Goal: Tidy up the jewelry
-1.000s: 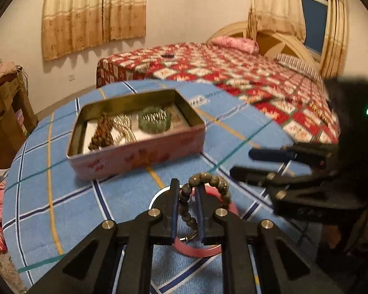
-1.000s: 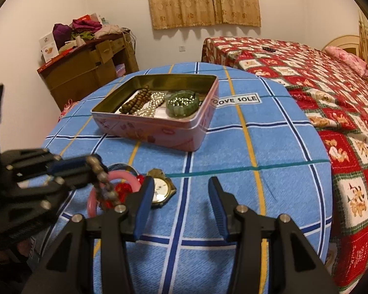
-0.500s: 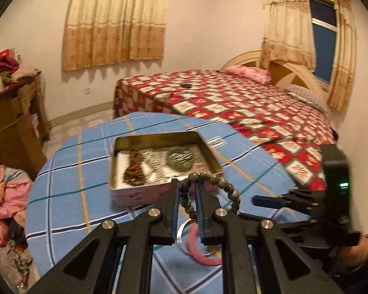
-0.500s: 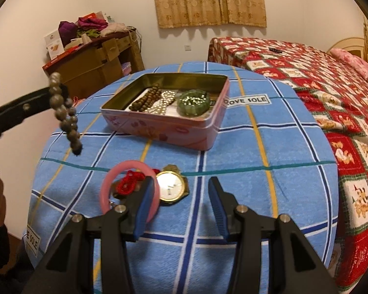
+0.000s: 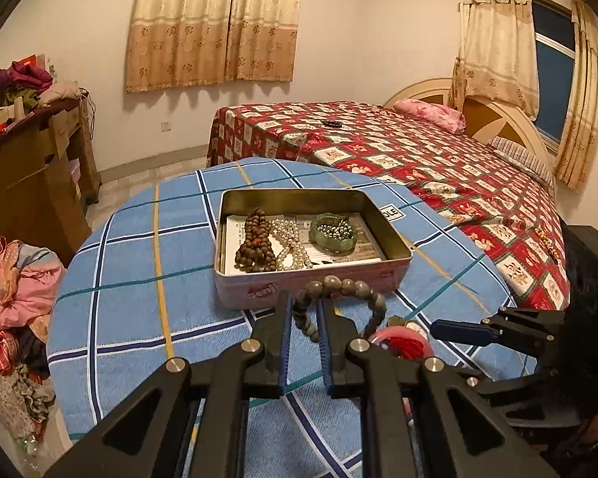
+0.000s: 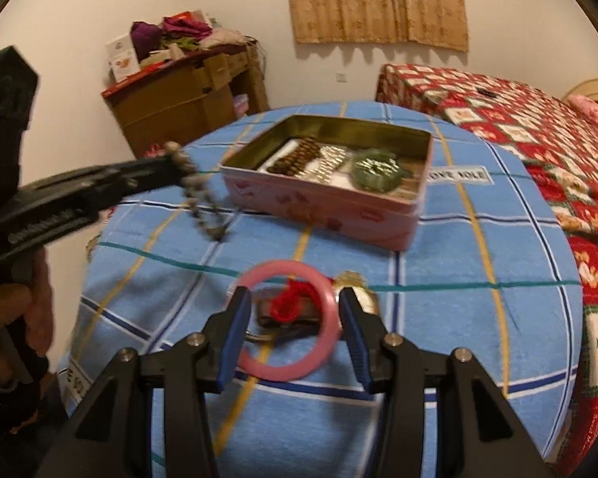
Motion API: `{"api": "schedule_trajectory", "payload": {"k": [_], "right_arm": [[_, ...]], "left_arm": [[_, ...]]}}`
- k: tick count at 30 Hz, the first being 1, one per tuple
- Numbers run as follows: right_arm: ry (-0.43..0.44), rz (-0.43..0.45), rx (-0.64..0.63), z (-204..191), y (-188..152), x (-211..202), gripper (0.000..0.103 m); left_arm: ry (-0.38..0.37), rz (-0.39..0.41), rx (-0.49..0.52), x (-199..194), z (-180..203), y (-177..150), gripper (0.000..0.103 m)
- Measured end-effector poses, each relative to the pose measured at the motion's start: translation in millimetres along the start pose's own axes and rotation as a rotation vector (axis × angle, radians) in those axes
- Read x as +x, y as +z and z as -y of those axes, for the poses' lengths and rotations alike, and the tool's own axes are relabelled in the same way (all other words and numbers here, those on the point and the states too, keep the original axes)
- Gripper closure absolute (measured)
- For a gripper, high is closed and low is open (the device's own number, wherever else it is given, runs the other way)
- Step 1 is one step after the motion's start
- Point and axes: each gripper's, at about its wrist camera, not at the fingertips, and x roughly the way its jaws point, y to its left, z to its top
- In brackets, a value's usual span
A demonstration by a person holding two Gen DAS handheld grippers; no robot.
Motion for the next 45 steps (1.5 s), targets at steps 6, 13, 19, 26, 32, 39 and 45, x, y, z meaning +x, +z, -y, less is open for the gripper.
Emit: {"api": "schedule_trajectory", "payload": {"k": [6, 13, 19, 26, 32, 39, 45], "right_arm": [[0.030, -0.032, 0.012, 0, 1, 15, 0.091], [0.048, 0.027, 0.008, -3, 5, -4, 0.100], [0.059, 0.080, 0.015, 1, 27, -27, 0.100], [0.050, 0.115, -0.001, 4, 49, -42, 0.099], [0.023, 0.061, -0.018, 0, 31, -25, 0.047], [0.005, -0.007, -0.061, -7, 13, 0, 0.046], [-0.002, -0.081, -0.097, -11, -2, 16, 0.069]], "left_arm": [[-0.007, -0.005, -0.002, 0, 0, -1, 0.091], [-0.011, 0.003, -0.012, -3, -3, 1, 0.091], [-0.008, 0.028, -0.006, -11, -5, 13, 0.091], [-0.007, 0.059, 0.012, -13, -5, 32, 0.091], [-0.003, 0.050, 0.008, -10, -6, 29, 0.091], [-0.007, 0.017, -0.006, -1, -6, 17, 0.091], [-0.011, -0.005, -0.012, 5, -6, 10, 0.091]]}}
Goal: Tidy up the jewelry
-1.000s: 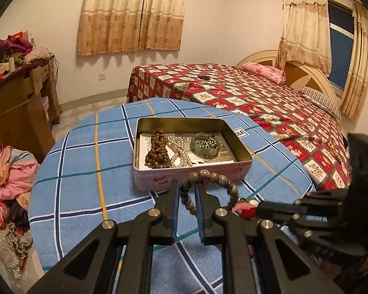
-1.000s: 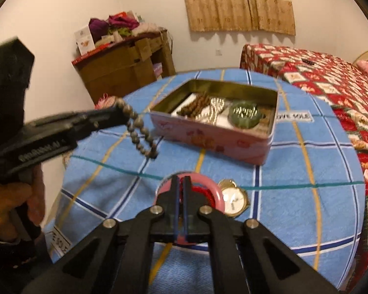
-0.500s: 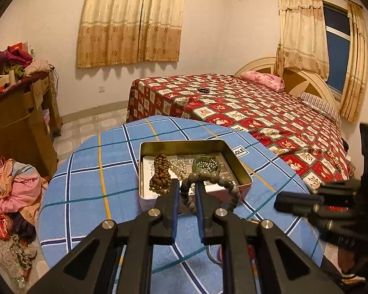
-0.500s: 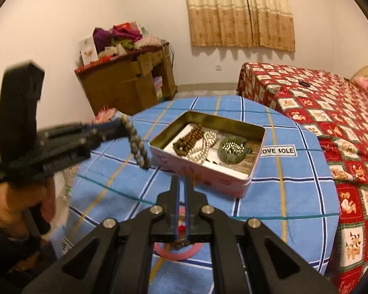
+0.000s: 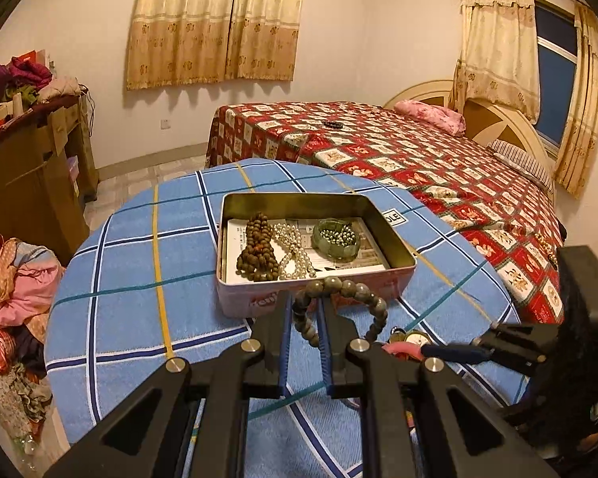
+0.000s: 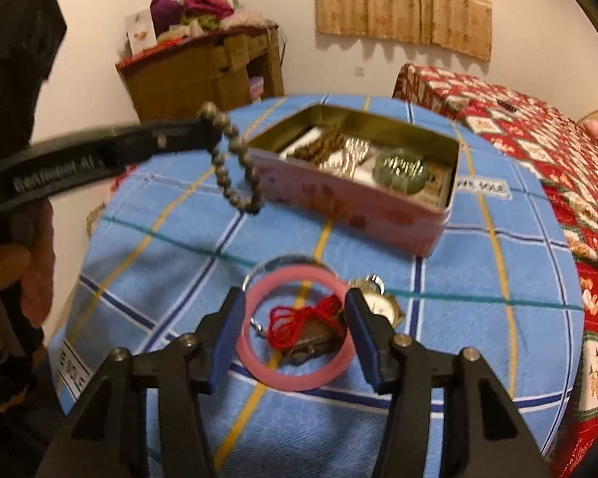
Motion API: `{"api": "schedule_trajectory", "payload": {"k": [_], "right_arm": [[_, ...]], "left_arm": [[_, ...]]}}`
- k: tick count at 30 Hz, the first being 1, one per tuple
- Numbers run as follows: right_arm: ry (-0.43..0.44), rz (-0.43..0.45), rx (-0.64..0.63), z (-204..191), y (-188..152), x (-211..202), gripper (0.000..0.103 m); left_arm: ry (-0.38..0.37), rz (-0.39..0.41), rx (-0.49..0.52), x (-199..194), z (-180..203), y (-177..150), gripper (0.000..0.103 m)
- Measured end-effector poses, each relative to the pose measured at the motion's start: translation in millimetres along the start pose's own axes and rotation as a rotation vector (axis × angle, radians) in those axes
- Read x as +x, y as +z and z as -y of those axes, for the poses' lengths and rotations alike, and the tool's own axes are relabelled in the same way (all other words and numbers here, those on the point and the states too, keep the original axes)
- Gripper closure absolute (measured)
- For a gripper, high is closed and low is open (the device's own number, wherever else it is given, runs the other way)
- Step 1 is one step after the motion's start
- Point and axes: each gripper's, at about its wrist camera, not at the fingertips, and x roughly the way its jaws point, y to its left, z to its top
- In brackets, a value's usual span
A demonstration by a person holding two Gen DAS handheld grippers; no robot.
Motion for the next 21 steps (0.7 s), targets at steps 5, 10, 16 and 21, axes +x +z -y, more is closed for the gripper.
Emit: {"api": "schedule_trajectory", "payload": {"k": [5, 10, 16, 21], "right_arm": [[0.018, 0.030, -0.007, -1, 3, -11, 0.100], [0.050, 0.140, 0.005, -1, 21, -51, 0.101], [0.014, 0.123, -0.064, -13, 34, -57, 0.096], [-0.011, 0.081, -0.086, -20, 12, -34, 0.039]], "left_arm": [[0.004, 0.018, 0.006, -4, 0, 5, 0.091], [0.010, 0.045, 0.022, -12, -1, 16, 0.091], [0.012, 0.060, 0.025, -15, -2, 24, 0.091], [0.012, 0.043, 0.013, -10, -4, 18, 0.091]]}}
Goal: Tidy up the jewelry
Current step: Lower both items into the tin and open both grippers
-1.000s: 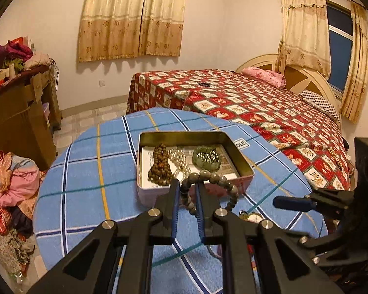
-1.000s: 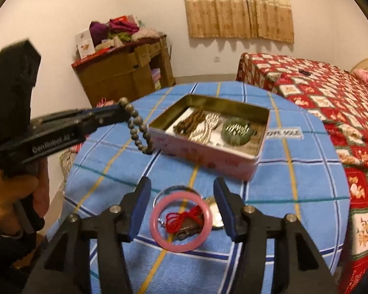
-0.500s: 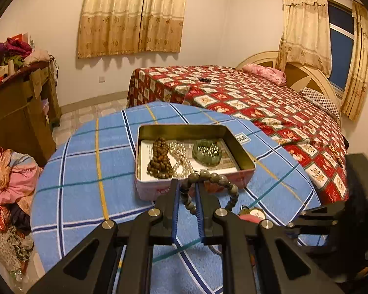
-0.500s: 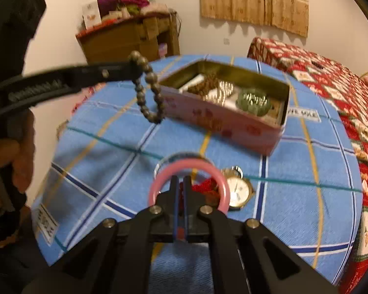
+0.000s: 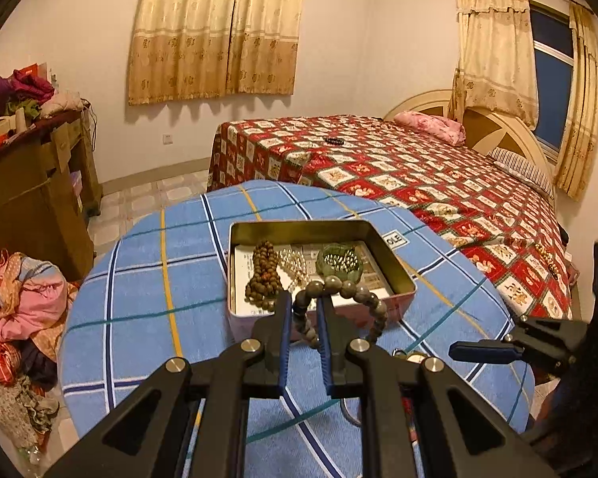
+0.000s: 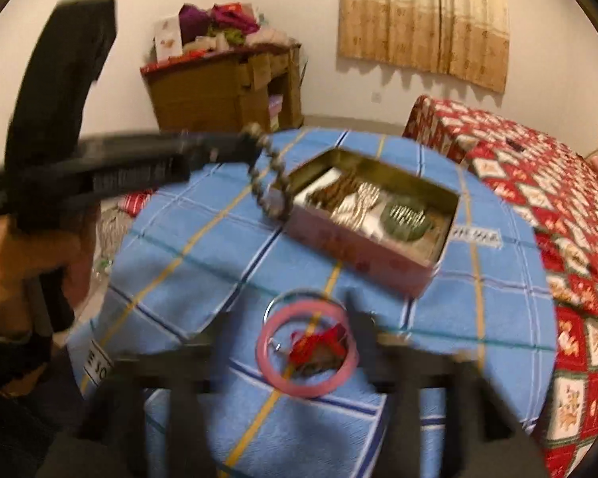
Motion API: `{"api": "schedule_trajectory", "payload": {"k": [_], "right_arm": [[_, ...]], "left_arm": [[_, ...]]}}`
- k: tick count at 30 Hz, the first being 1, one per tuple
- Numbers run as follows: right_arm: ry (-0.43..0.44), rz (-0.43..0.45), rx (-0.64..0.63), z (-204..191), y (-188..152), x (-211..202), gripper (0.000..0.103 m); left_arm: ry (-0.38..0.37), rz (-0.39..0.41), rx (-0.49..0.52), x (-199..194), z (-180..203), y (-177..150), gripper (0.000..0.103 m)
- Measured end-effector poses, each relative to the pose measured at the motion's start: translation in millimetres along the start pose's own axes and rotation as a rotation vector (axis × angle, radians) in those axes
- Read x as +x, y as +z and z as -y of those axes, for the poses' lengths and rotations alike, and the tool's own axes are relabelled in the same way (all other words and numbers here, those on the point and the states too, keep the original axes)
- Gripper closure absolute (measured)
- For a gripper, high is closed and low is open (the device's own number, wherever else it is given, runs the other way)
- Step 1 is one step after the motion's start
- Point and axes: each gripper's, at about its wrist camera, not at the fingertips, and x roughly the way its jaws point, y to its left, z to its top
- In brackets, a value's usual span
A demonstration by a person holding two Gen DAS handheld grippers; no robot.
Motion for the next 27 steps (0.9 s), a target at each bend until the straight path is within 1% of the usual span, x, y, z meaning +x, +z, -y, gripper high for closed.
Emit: {"api": "schedule_trajectory", "payload": {"k": [1, 2, 4, 6, 7, 8, 9, 11, 13, 14, 18, 22, 27], "right_arm": [[-0.007, -0.013, -0.003, 0, -3, 4, 0.041], [-0.012, -0.029, -0.005, 0, -6, 11, 0.046], [-0.019, -0.055, -0.004, 2, -11, 20, 0.051], [-0.020, -0.082, 0.001, 5, -16, 30, 0.060], [-0.023, -0.094, 0.001, 7, -18, 34, 0.078], [-0.023, -0.099, 0.002, 9, -20, 36, 0.102], [-0.014, -0.081, 0.016, 11, -21, 32, 0.100], [0.022, -0.032, 0.033, 12, -18, 17, 0.101], [0.013, 0.020, 0.015, 8, -9, -1, 0.102], [0.026, 0.040, 0.021, 8, -4, -11, 0.102], [0.072, 0.089, 0.043, 12, 18, -35, 0.102], [0.081, 0.112, 0.051, 22, 37, -36, 0.102], [0.051, 0.131, 0.050, 44, 60, -23, 0.102]], "left_arm": [[-0.003, -0.008, -0.003, 2, 0, -2, 0.091], [-0.006, -0.014, -0.005, 3, 0, -4, 0.091], [-0.009, -0.021, -0.004, 5, 1, -7, 0.091], [-0.011, -0.023, -0.006, 6, 1, -8, 0.091], [-0.011, -0.023, -0.006, 6, 1, -8, 0.091], [-0.011, -0.022, -0.008, 6, 0, -8, 0.091], [-0.009, -0.021, -0.008, 6, 1, -8, 0.091], [-0.007, -0.019, -0.010, 5, 0, -9, 0.091], [-0.002, -0.017, -0.011, 4, -1, -9, 0.091], [-0.001, -0.014, -0.011, 4, -1, -8, 0.091], [-0.002, 0.000, -0.010, 1, -3, 0, 0.091], [-0.005, 0.014, 0.004, 1, -3, 11, 0.091], [-0.008, 0.030, 0.023, 10, -6, 32, 0.091]]}}
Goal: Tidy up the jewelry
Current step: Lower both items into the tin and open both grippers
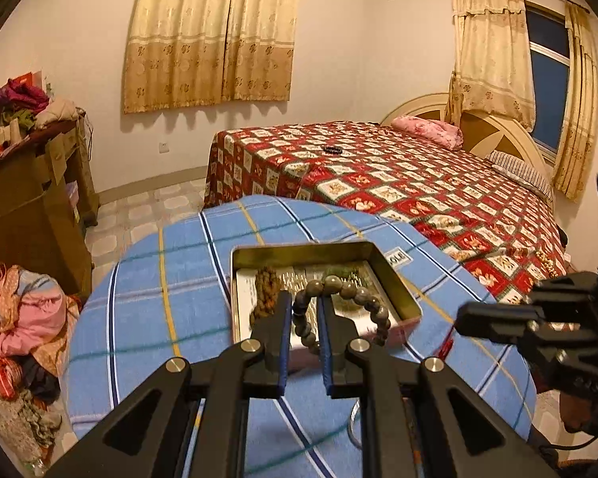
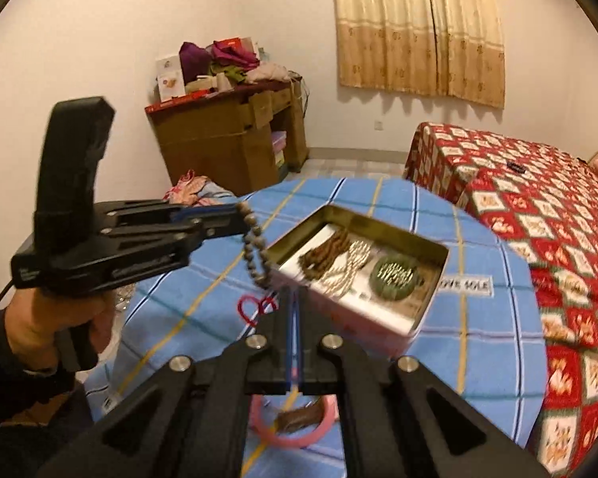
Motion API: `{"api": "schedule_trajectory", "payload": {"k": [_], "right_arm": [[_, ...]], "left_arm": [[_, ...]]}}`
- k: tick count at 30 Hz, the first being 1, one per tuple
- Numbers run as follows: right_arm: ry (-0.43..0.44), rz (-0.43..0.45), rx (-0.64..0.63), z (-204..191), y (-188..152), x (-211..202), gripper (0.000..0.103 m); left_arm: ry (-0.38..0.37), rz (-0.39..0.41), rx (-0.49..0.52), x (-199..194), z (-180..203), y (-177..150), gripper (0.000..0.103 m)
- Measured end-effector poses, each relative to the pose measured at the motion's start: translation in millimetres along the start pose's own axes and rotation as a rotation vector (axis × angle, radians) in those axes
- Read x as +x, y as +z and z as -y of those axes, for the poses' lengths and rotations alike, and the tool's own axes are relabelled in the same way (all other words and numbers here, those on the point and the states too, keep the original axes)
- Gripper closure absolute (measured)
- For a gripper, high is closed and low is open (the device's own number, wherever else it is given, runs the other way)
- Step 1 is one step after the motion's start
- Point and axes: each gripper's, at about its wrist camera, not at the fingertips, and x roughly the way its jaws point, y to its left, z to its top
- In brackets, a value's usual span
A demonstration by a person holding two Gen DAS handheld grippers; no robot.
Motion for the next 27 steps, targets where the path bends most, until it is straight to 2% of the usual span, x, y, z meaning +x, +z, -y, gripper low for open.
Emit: {"api": "schedule_trajectory", "payload": {"k": [8, 14, 16, 18, 20, 21, 25, 27], "right_arm": [[-0.078, 0.024, 0.003, 38, 31, 26, 0.102], [-0.106, -0.023, 0.037, 61, 23, 56, 0.102], [-0.117, -0.038, 0.052, 68, 18, 65, 0.102], [-0.120, -0.059, 0.067, 73, 14, 73, 0.101], [-0.127, -0.069, 0.083, 78, 10, 79, 0.101], [-0.128, -0.077, 0.095, 80, 8, 81, 0.101], [-0.128, -0.082, 0.098, 78, 4, 82, 0.100], [-0.128, -0.086, 0.101, 77, 4, 82, 0.094]], "left_arm": [[-0.002, 0.001, 0.005, 41, -11, 35, 0.091], [-0.021, -0.065, -0.023, 79, -13, 31, 0.091], [-0.004, -0.076, -0.015, 87, -10, 28, 0.089], [-0.007, -0.084, -0.024, 92, -10, 25, 0.078], [-0.009, -0.089, -0.027, 96, -9, 23, 0.017], [-0.015, -0.076, -0.028, 96, -8, 23, 0.012], [-0.015, -0.082, -0.009, 97, -3, 23, 0.011], [-0.008, -0.080, -0.005, 97, -2, 23, 0.011]]}}
